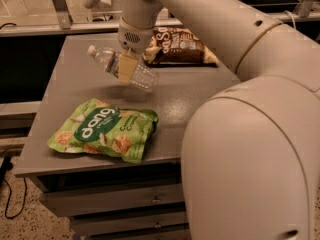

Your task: Knock water bottle over

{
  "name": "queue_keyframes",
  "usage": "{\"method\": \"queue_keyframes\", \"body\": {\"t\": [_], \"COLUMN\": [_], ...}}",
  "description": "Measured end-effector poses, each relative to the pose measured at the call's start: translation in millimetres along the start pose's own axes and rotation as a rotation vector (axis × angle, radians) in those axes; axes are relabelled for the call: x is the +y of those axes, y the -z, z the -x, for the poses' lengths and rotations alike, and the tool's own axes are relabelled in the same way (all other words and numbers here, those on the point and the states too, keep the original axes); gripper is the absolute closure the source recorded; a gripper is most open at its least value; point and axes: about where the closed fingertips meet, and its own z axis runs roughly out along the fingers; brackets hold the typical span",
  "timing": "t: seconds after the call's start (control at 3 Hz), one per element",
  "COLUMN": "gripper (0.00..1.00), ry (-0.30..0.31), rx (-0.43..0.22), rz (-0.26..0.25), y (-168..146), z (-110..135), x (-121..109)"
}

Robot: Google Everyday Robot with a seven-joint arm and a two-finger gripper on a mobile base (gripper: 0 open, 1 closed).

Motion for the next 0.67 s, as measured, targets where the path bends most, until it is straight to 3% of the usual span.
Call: {"method": "queue_keyframes", "body": {"t": [0.33, 0.67], "gripper": [0.11, 0.0], "ry": [-0.015, -0.035], "rx": [-0.008, -0.026], "rz": [-0.008, -0.016], "y": [-9.1, -13.1], "z": [-2.2, -4.4], "x": [3.4, 2.3]}}
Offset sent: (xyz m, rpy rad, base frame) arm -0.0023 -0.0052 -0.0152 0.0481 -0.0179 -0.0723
